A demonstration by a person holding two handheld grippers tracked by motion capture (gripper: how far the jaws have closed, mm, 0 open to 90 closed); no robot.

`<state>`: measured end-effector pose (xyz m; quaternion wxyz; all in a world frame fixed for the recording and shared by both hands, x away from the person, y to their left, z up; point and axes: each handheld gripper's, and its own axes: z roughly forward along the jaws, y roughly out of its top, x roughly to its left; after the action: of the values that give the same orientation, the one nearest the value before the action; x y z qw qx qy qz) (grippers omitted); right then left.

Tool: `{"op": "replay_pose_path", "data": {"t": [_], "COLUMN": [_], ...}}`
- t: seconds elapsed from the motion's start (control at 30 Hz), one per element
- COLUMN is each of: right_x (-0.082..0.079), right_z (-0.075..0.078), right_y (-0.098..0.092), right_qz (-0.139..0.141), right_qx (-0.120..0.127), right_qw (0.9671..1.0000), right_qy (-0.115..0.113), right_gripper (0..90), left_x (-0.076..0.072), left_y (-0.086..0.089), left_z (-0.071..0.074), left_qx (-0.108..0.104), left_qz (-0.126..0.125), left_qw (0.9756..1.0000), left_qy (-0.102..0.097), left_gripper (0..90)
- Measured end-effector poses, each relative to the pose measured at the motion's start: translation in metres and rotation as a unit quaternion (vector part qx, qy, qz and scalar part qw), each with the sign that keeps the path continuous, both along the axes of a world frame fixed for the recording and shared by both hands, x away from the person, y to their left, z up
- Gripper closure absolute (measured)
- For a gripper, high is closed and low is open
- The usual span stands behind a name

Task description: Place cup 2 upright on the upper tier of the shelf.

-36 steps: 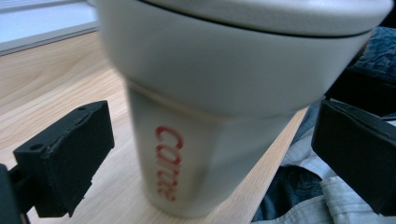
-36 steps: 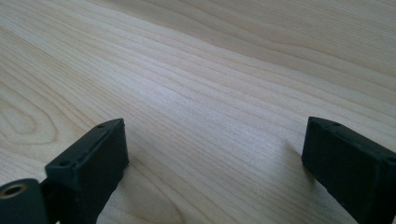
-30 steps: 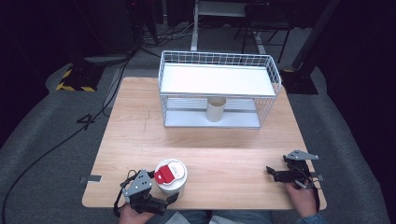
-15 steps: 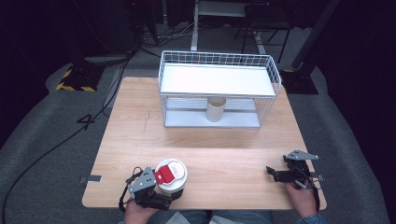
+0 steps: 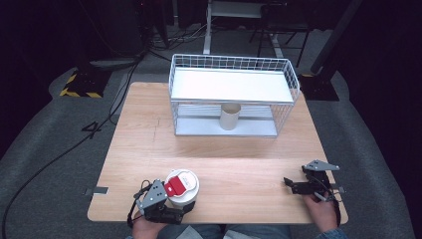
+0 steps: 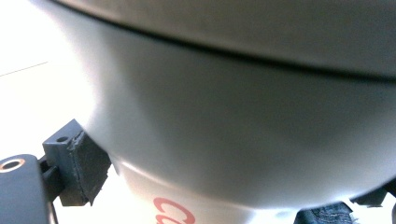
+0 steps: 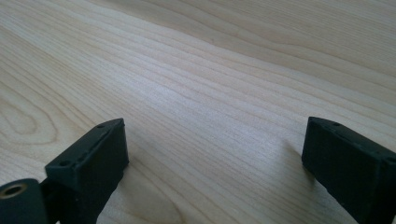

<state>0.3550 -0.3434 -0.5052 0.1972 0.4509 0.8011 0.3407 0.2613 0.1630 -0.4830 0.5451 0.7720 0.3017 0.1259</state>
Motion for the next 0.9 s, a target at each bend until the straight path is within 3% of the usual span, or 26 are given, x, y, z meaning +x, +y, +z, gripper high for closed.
{"op": "replay_pose_path", "data": {"t": [0.13, 0.47, 0.9], "right_x": [0.0, -0.001, -0.001], "right_z": [0.0, 0.0, 0.0], "right_y": [0.0, 0.001, 0.001], "right_qz": [-0.002, -0.005, -0.006], "right_qx": [-0.001, -0.001, -0.001], "right_qw": [1.0, 1.0, 1.0], "right_qy": [0.0, 0.001, 0.001], "right_gripper": [7.1, 7.2, 7.1], "left_x": [0.001, 0.007, 0.025], "left_y": [-0.001, -0.003, -0.015], "left_z": [0.002, 0.015, 0.05], "left_qx": [-0.006, -0.017, -0.031], "left_qz": [0.006, 0.013, 0.026], "left_qw": [0.9999, 0.9998, 0.9991], "left_qy": [0.009, 0.002, -0.009], "left_gripper": [8.5, 8.7, 8.8]}}
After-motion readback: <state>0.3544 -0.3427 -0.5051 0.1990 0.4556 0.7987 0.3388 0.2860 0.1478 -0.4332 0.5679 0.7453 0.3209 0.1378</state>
